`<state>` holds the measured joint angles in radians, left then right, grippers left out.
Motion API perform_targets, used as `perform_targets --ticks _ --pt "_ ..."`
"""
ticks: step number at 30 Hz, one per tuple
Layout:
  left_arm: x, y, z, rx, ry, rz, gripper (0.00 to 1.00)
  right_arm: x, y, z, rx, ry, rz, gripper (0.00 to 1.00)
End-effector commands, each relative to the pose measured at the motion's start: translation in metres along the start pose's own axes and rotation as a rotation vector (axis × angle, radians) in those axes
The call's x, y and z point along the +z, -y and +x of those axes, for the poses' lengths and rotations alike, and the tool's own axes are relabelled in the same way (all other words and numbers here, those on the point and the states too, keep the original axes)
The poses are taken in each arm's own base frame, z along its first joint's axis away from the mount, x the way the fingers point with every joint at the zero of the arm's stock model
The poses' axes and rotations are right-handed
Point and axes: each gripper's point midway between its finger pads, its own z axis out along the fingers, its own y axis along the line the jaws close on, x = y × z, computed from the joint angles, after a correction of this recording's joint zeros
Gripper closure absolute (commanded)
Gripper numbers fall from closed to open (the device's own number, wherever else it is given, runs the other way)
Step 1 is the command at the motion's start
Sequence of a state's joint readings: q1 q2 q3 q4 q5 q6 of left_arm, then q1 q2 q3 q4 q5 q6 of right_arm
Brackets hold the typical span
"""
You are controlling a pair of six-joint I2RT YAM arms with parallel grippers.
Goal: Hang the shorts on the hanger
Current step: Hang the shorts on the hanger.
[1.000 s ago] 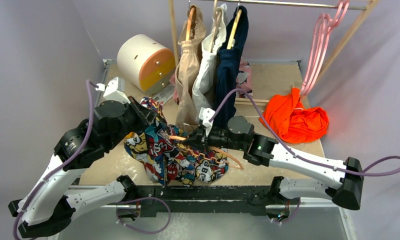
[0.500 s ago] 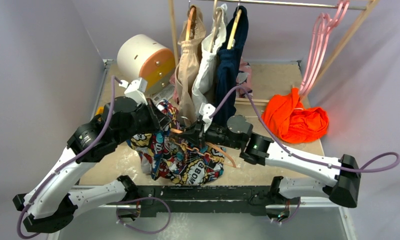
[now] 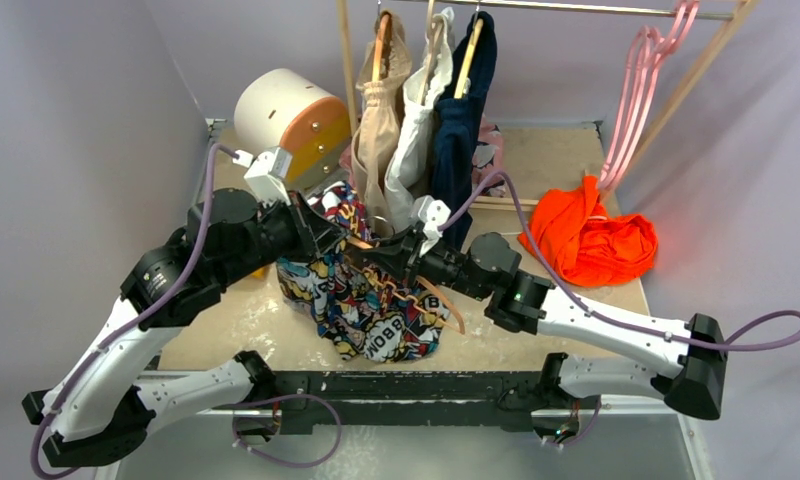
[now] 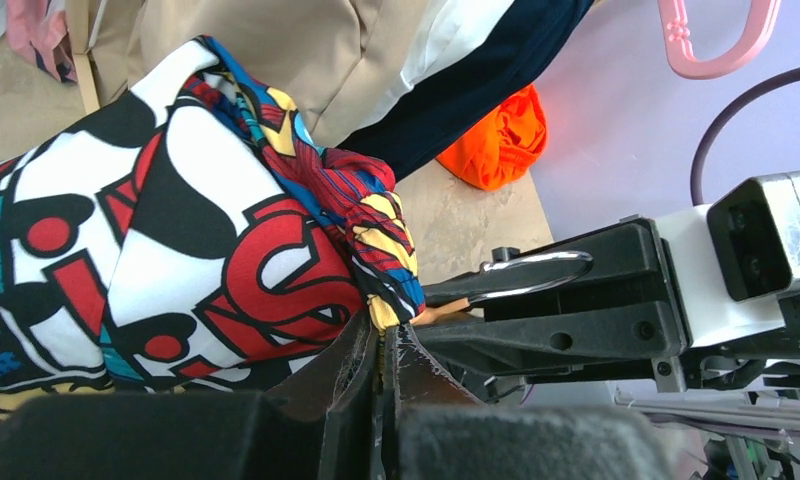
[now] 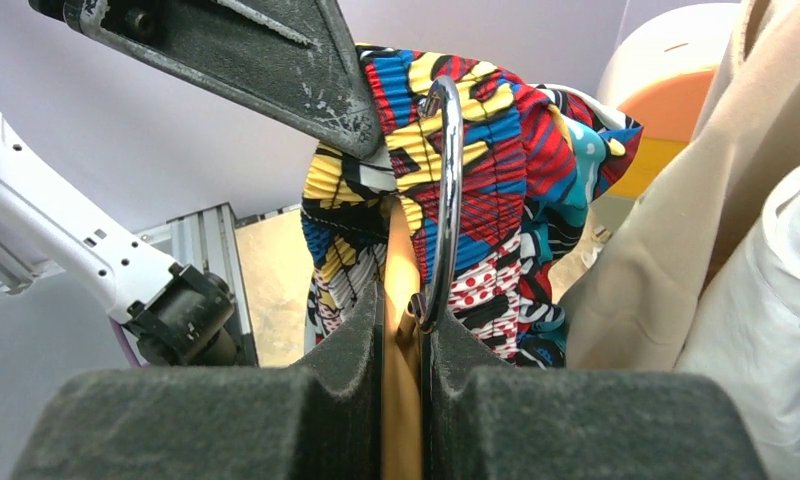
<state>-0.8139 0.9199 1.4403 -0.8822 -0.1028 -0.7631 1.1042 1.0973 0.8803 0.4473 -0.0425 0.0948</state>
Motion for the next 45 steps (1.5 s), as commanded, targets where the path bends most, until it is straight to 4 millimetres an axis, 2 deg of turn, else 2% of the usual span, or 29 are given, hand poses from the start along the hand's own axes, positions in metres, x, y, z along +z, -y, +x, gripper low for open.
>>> perform_targets --ticks 1,8,10,17,21,28,35,38,45 --pt "0.009 0.021 -0.009 0.017 0.012 0.082 1.00 0.007 -0.013 -0.063 -0.016 0.208 -0.055 1.00" --pt "0.015 0.023 -0.010 0.030 0.004 0.077 1.00 -0.001 -0.019 -0.075 0.009 0.275 -0.085 1.00" --pt "0.015 0.023 -0.010 0.033 0.004 0.077 0.97 -0.007 -0.021 -0.078 0.028 0.303 -0.093 1.00" --pt "0.010 0.020 -0.013 0.041 0.022 0.066 0.60 -0.016 -0.021 -0.083 0.041 0.334 -0.095 1.00" --pt "0.000 0.021 -0.021 0.041 0.055 0.069 0.49 -0.018 -0.020 -0.084 0.049 0.345 -0.089 1.00" --pt "-0.019 0.021 -0.036 0.050 0.112 0.059 0.43 -0.024 -0.015 -0.086 0.056 0.364 -0.062 1.00" --pt "-0.047 0.013 -0.056 0.051 0.222 0.038 0.37 -0.035 -0.006 -0.087 0.066 0.382 -0.009 1.00" --pt "-0.055 0.001 -0.060 0.052 0.268 -0.003 0.36 -0.043 -0.003 -0.090 0.067 0.390 0.010 1.00" --pt "-0.051 -0.042 -0.045 0.104 0.262 -0.168 0.39 -0.058 -0.001 -0.094 0.070 0.385 0.026 1.00"
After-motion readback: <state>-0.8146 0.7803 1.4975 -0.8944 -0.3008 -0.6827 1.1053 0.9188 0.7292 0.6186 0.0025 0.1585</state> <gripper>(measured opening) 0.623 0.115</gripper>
